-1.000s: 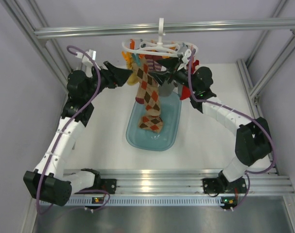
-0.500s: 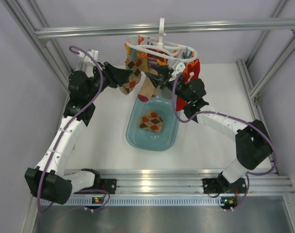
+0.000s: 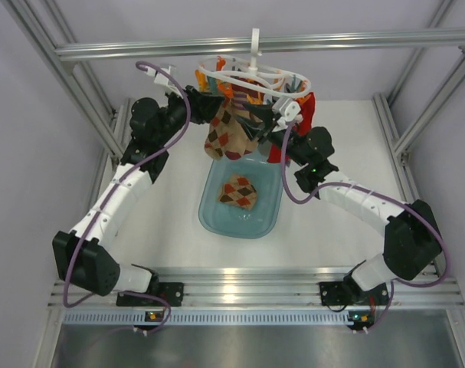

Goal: Clip the socks to the hanger
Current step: Open the clamp at the hanger.

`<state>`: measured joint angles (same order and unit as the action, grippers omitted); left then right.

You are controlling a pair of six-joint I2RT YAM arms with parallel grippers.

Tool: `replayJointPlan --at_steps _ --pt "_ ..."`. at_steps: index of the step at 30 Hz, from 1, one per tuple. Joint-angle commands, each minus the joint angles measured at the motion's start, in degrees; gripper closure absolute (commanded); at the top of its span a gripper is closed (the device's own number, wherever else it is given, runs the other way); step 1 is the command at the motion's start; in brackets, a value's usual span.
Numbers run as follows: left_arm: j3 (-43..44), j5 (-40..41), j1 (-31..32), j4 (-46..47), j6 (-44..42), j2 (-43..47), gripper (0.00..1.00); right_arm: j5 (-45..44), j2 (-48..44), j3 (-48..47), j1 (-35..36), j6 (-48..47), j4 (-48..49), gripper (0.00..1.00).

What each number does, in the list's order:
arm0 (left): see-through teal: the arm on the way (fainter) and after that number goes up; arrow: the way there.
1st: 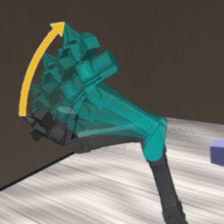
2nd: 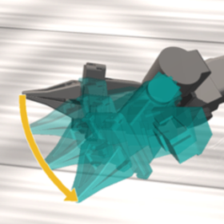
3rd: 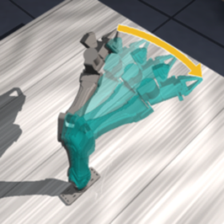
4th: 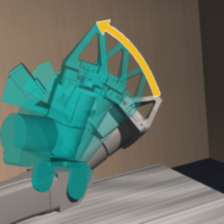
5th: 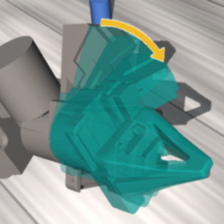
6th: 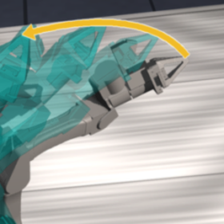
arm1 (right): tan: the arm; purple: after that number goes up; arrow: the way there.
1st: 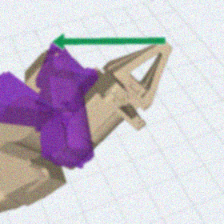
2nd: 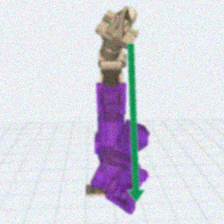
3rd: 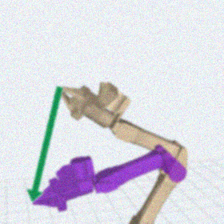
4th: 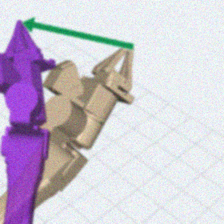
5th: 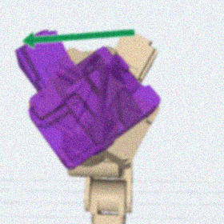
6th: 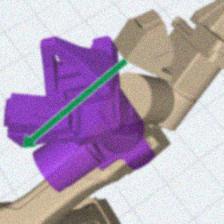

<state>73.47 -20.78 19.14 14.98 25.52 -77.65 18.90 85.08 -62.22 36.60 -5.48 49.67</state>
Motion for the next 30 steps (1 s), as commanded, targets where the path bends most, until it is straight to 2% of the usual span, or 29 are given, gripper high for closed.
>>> replayJointPlan --at_steps 1,10,21,24,30 --pt "4.48 2.67 0.29 2.42 0.58 -1.63 0.43 -0.35 -1.76 -0.19 0.23 -0.85 -0.27 0.59" --pt "8.35 6.7 0.73 3.3 2.61 -5.93 0.43 -0.53 -1.41 -0.45 0.23 -0.85 -0.54 0.59" --pt "12.31 6.36 0.73 3.91 3.49 -10.16 0.46 -1.05 -0.62 -1.5 0.14 -0.85 -0.8 0.58" --pt "12.4 6.36 0.73 3.83 3.57 -10.42 0.51 -1.32 -0.18 -2.03 0.14 -0.94 -0.89 0.57" --pt "12.57 4.34 0.64 3.13 4.63 -10.16 0.71 -1.76 0.7 -3.09 0.14 -1.38 -0.98 0.56"
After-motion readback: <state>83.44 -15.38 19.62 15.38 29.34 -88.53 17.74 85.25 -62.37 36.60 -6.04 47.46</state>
